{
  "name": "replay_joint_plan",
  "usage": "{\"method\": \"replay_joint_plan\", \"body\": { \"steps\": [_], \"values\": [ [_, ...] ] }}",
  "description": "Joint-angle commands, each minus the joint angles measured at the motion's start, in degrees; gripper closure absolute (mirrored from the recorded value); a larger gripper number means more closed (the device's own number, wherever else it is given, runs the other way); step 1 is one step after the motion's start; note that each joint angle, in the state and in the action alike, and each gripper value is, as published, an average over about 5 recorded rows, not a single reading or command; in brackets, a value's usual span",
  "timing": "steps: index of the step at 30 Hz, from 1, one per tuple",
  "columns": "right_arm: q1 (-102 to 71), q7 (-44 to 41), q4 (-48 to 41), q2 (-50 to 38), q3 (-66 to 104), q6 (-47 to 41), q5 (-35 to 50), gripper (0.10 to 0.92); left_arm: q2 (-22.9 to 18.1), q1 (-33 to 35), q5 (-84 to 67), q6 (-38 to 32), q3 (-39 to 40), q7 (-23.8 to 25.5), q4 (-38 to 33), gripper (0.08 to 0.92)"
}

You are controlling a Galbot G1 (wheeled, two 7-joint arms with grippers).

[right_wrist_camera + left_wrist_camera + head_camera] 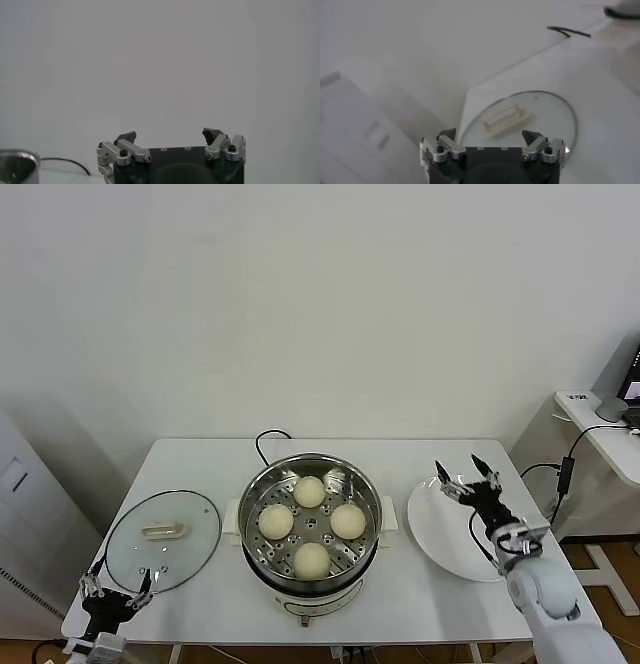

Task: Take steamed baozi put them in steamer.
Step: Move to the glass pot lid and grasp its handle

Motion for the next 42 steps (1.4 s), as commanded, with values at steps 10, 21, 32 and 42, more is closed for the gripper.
{"method": "replay_joint_plan", "body": {
  "steps": [10,21,32,42],
  "values": [
    [-6.47,-1.84,-2.43,8.54,7.91,3.02,-8.54,0.203,-2.84,-13.46,53.79,-19.71,-2.55,-4.65,17.27,0.177],
    [-5.41,-2.78,-3.59,9.43,6.77,3.49,-10.57,0.203,-3.27,-19.25,56.7,-19.89,-2.42,-5.96,24.08,0.177],
    [-5.02,-3.0,-3.09,9.93,6.29,3.36,-12.06,0.203,-3.35,-24.52,57.94,-20.13,-1.75,-7.32,31.4,0.177],
    [-5.5,-3.29,-3.62,10.13,6.75,3.42,-12.36,0.203,-3.11,-28.67,58.58,-19.92,-1.28,-8.13,34.03,0.177]
  ]
}}
